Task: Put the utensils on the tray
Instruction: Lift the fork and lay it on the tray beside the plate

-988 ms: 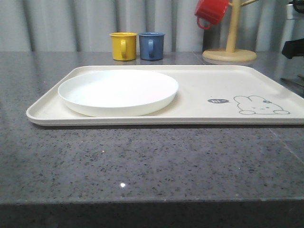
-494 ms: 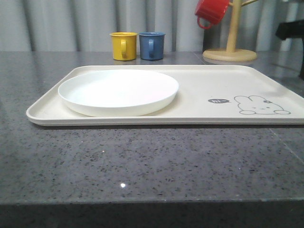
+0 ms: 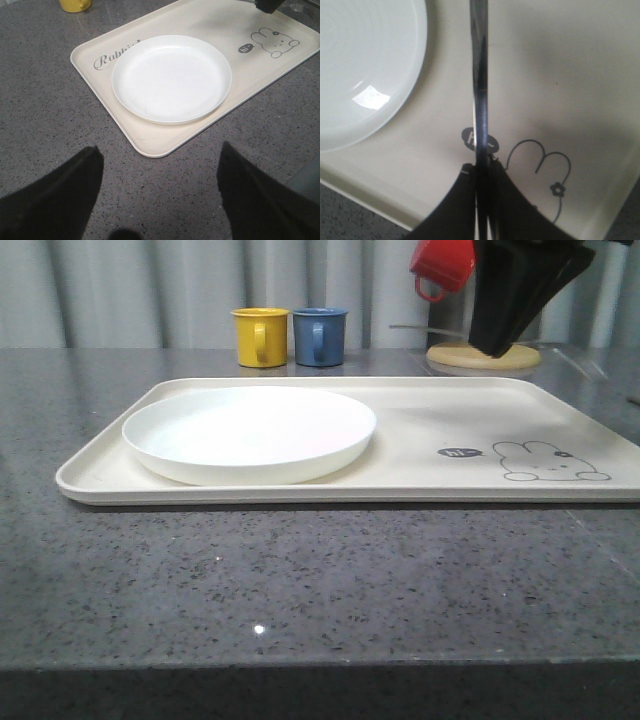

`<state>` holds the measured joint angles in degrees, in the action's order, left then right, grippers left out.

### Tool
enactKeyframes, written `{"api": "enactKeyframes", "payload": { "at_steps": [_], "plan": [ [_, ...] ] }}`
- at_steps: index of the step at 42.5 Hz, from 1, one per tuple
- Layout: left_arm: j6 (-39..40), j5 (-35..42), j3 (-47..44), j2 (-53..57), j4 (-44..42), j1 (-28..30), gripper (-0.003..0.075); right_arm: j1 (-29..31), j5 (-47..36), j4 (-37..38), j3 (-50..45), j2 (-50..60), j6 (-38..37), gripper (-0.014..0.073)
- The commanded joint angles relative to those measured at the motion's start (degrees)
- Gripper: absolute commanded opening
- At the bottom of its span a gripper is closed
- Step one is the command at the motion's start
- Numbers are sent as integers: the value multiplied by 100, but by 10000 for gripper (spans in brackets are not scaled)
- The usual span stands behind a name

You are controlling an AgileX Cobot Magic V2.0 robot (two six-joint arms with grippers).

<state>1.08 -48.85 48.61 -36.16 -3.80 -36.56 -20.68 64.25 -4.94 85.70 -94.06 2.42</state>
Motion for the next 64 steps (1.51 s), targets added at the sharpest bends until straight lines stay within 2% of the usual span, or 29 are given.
{"api": "enactKeyframes", "payload": {
  "at_steps": [1,9,20,24,33,37,49,53,60,64],
  "plan": [
    [77,416,145,6,-31,-50,482,-10,-357,-23,187,28,-659,-6],
    [77,416,145,6,-31,-50,482,-10,-955,-97,187,-365,-1949,-3],
    [77,416,145,6,-31,-50,482,-10,-1312,-448,187,-731,-2203,29],
    [77,416,145,6,-31,-50,482,-10,-1353,-479,187,-823,-2252,83],
    [77,416,145,6,-31,-50,482,-10,-1170,-590,187,-817,-2252,354],
    [77,416,145,6,-31,-50,482,-10,-1047,-529,187,-744,-2100,427],
    [77,416,145,6,-31,-50,482,20,66,824,169,204,-1141,437],
    [77,416,145,6,-31,-50,482,101,297,1320,169,517,-1086,437],
    [77,416,145,6,-31,-50,482,690,294,1407,169,780,-991,437],
    [77,416,145,6,-31,-50,482,1227,401,1359,162,738,-841,437]
  ]
}}
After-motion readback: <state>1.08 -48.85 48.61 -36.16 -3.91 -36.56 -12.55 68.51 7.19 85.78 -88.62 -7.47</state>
